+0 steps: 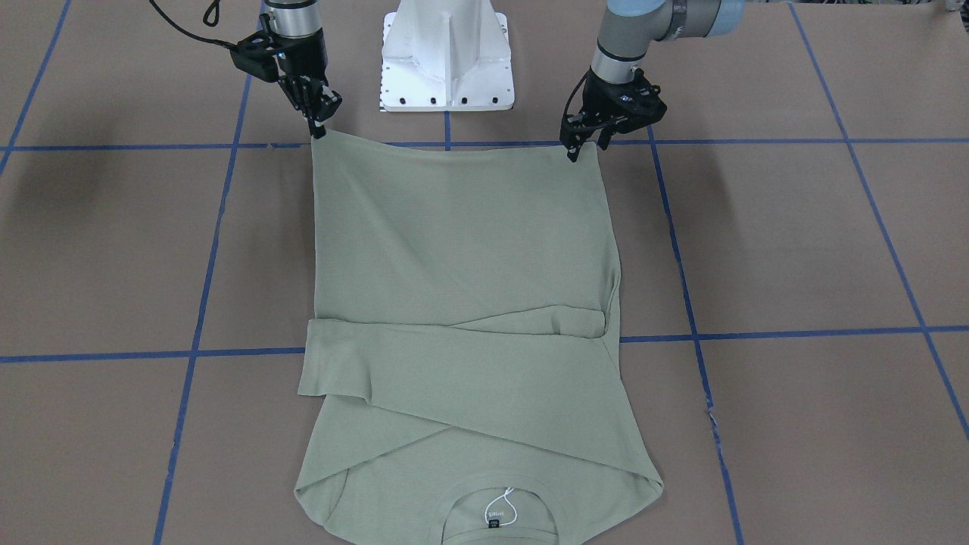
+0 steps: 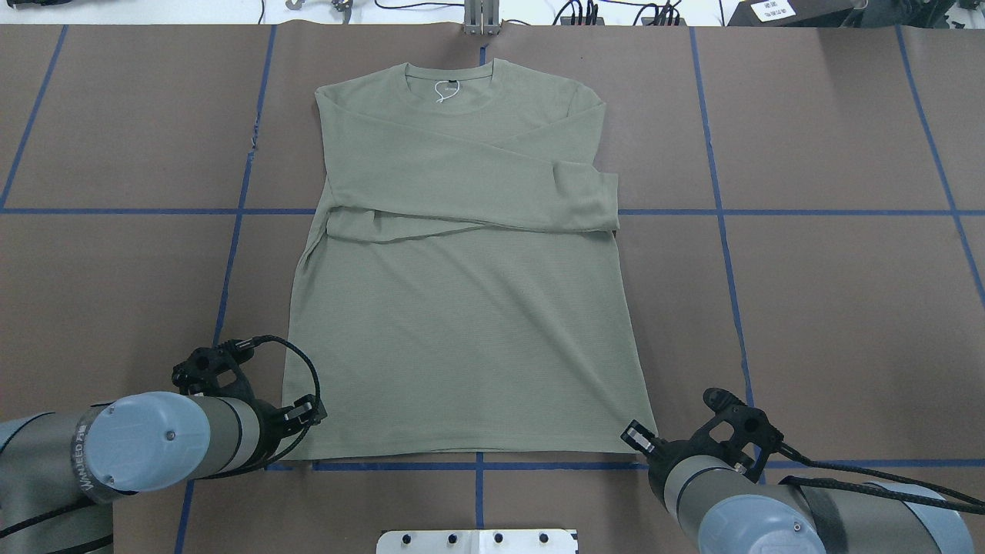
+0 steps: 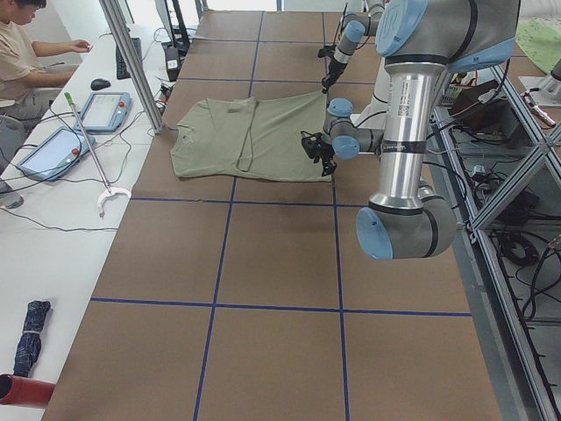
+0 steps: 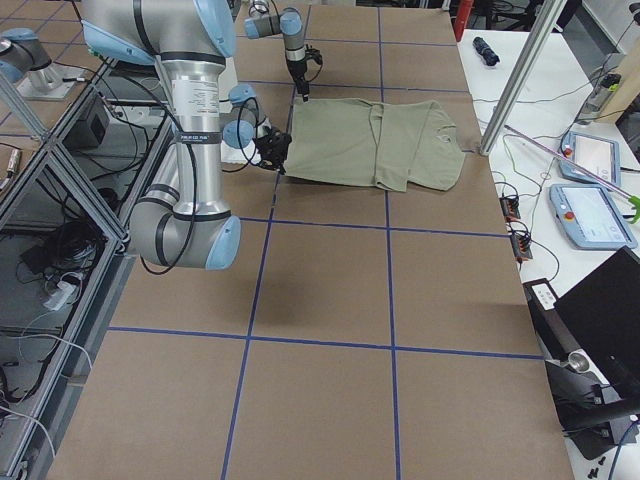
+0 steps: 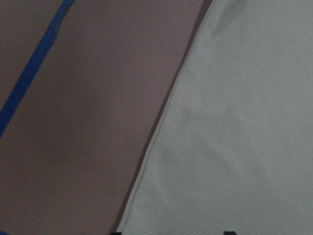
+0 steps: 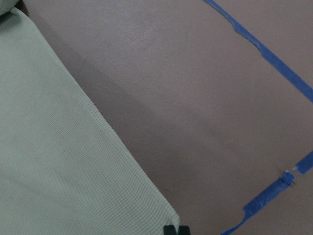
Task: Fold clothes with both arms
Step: 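Move both grippers to the hem corners nearest the robot and grasp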
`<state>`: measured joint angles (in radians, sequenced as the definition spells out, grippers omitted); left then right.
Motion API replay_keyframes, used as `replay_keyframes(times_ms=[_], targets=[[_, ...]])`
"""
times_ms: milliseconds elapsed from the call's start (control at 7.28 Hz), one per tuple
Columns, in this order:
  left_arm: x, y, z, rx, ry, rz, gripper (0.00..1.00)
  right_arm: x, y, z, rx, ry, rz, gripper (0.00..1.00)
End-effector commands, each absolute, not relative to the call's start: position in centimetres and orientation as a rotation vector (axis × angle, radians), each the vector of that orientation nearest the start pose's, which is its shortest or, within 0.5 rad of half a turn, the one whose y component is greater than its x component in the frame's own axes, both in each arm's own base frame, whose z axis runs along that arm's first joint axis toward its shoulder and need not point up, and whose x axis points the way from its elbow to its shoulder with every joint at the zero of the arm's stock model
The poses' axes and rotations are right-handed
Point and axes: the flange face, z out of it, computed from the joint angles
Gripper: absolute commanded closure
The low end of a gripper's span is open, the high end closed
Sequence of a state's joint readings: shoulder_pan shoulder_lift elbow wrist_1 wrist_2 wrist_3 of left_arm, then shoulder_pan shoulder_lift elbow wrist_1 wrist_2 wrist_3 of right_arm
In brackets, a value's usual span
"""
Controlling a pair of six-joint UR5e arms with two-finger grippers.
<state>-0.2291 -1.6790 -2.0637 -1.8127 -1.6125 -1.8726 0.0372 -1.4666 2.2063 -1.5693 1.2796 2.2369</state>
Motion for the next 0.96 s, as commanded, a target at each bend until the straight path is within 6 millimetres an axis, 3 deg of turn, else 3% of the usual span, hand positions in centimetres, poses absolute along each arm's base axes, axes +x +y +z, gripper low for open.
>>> replay_keyframes(times_ms=[0,549,687,824], targets=[[47.1,-23.5,35.8,-0.08,0.838,-0.474,0.26,-46.6,-17.9,32.4,0.039,-0.807,0.772,1.0],[47.7,-22.3,36.7,-0.099,0.819,-0.471,0.36,-46.6,-17.8,32.3,0.038,-0.809,0.773,1.0],[47.7,-22.3,36.8,-0.1,0.816,-0.473,0.42,-46.6,-17.8,32.3,0.038,-0.809,0.773,1.0],[47.7,-22.3,36.8,-0.1,0.816,-0.474,0.59,-46.6,-17.8,32.3,0.038,-0.809,0.773,1.0]])
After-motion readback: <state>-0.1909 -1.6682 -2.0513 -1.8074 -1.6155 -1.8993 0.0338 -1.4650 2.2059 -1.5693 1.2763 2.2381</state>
